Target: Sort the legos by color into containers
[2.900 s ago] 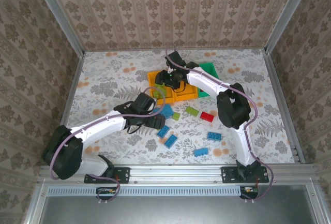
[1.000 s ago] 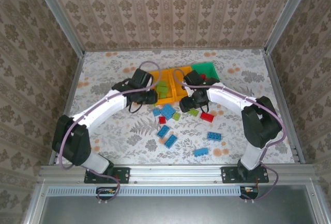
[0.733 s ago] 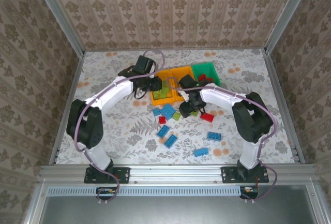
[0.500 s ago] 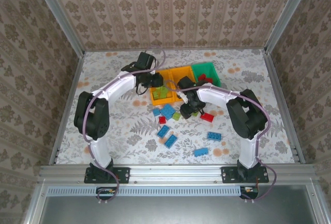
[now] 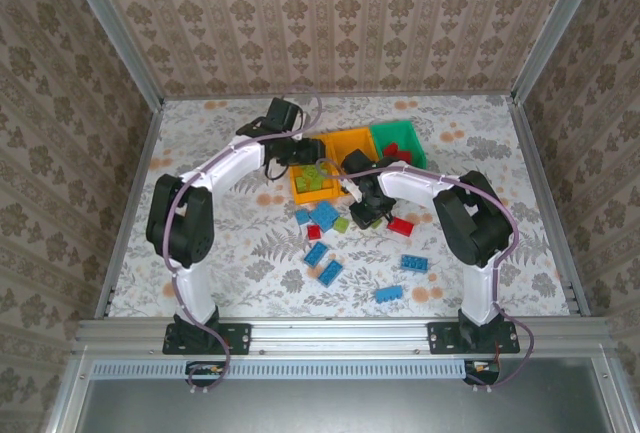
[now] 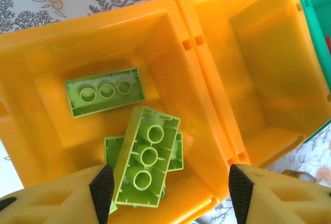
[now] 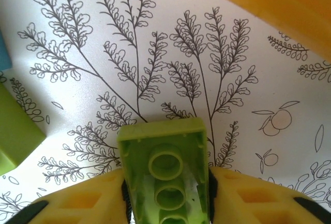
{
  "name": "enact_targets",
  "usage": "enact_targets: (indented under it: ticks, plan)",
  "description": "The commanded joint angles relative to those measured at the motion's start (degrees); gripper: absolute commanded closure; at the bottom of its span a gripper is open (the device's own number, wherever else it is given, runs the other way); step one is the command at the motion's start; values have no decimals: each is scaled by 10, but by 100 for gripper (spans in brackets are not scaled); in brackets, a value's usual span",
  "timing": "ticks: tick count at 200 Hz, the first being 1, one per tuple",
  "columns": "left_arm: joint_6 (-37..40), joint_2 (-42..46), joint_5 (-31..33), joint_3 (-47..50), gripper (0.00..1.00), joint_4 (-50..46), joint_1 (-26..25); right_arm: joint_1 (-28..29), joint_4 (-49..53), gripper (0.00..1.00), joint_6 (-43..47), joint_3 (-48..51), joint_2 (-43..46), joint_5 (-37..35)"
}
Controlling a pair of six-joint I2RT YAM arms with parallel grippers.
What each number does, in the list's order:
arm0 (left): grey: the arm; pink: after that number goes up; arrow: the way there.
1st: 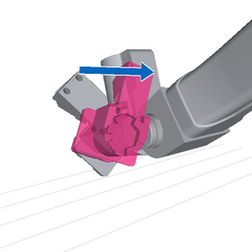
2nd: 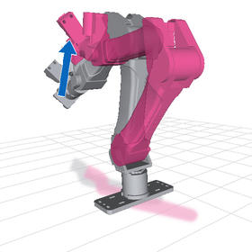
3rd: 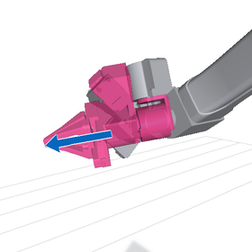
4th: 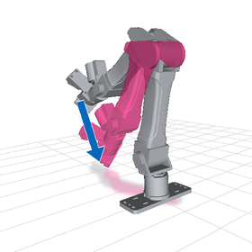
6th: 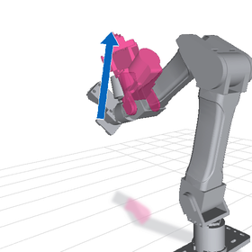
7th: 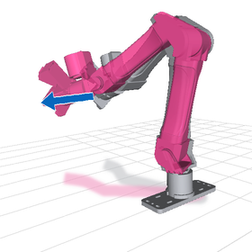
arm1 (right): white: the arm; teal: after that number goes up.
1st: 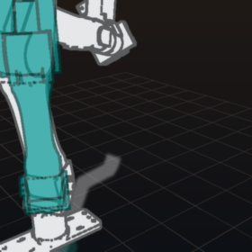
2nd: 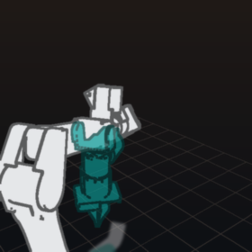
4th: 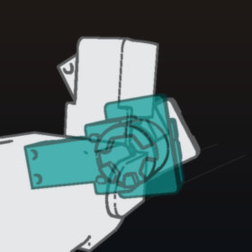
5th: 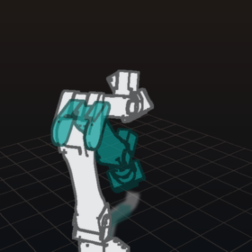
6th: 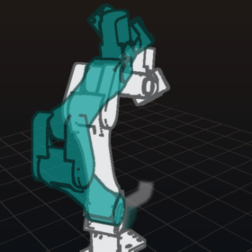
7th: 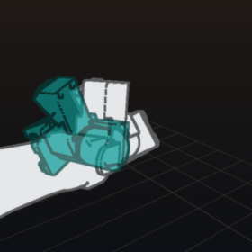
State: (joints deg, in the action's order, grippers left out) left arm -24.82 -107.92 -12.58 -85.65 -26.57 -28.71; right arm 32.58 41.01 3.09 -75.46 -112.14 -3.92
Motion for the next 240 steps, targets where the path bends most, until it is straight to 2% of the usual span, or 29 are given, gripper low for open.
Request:
enact_targets:
  ticks: [1,10,39,75,94,117,150,205,219,240]
  plan:
    - [0,51,17,21,29,5,5,-3,14,62,5,6,-2,-11]
    - [-1,63,22,32,25,6,5,-3,12,65,0,7,12,-3]
    - [0,99,40,79,3,6,5,-4,-15,68,-17,13,81,64]
    - [-1,145,65,142,0,9,5,-10,-76,68,-71,-19,117,204]
    - [-4,166,78,171,0,9,6,-12,-99,69,-123,-60,91,265]
    - [-12,192,88,210,0,7,5,-14,-133,70,-202,-121,38,302]
    - [-27,226,100,269,0,15,5,-21,-159,71,-312,-202,-38,316]
    - [-39,268,95,346,0,33,-1,-35,-153,69,-407,-316,-138,269]
    - [-39,272,95,355,0,35,-6,-39,-159,62,-430,-335,-158,269]
    - [-35,272,101,363,0,36,-23,-41,-150,59,-446,-369,-183,264]
